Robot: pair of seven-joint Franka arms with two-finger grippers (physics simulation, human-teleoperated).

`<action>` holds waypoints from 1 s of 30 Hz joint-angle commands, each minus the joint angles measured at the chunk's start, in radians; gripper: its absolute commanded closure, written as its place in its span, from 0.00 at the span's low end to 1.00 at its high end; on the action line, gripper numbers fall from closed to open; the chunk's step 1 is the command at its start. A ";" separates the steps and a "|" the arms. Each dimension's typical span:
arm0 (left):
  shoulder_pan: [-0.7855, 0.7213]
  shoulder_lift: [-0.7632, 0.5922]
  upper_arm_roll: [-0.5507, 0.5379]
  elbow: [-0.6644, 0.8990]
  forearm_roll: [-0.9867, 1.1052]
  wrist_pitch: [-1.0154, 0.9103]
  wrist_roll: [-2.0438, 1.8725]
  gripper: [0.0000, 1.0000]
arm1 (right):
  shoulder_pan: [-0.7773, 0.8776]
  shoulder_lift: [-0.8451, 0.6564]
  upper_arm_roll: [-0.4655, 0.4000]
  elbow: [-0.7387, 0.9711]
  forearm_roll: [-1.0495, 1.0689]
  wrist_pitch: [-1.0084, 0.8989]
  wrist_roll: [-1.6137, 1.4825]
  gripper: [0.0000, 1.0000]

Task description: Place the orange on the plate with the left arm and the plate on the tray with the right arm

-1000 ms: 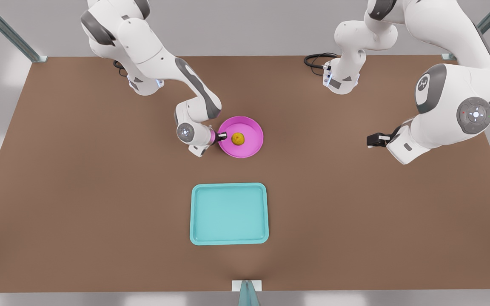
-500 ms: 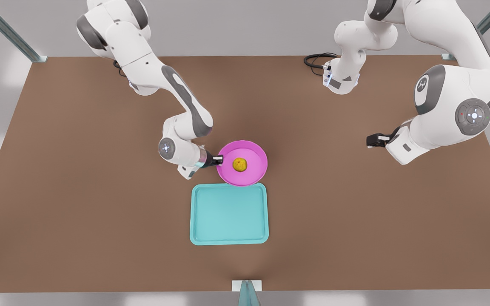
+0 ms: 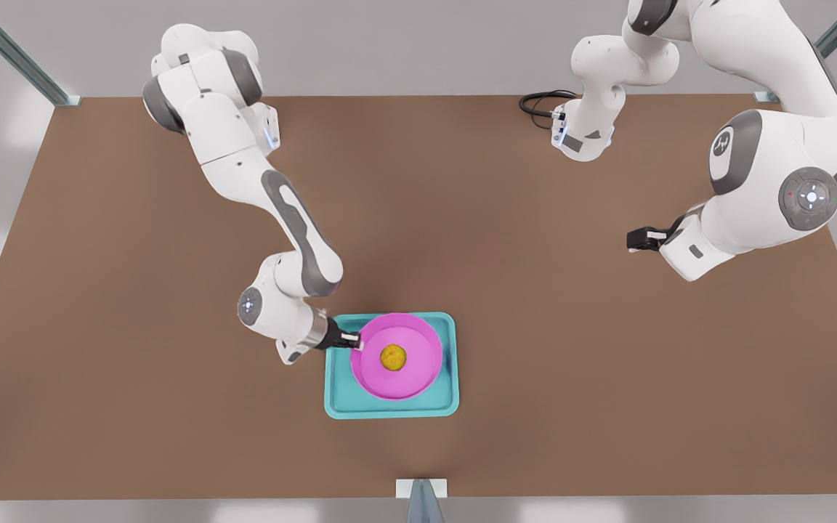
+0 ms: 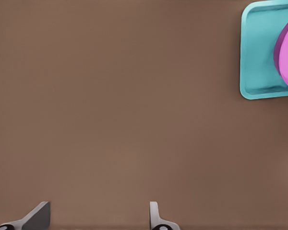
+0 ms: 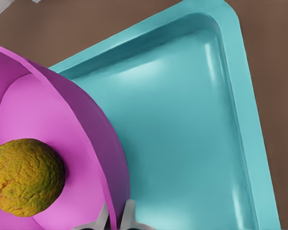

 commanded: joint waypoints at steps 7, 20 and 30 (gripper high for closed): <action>-0.002 0.001 0.000 0.000 0.001 -0.002 0.002 0.00 | -0.014 -0.004 0.000 -0.007 0.006 0.005 0.019 0.68; 0.000 0.005 0.008 0.016 0.002 -0.023 -0.004 0.00 | -0.264 -0.573 -0.012 -0.110 -0.970 -0.769 -0.105 0.00; 0.002 0.008 0.009 0.016 0.002 -0.023 -0.003 0.00 | -0.273 -0.742 -0.012 -0.098 -0.952 -0.858 -0.150 0.00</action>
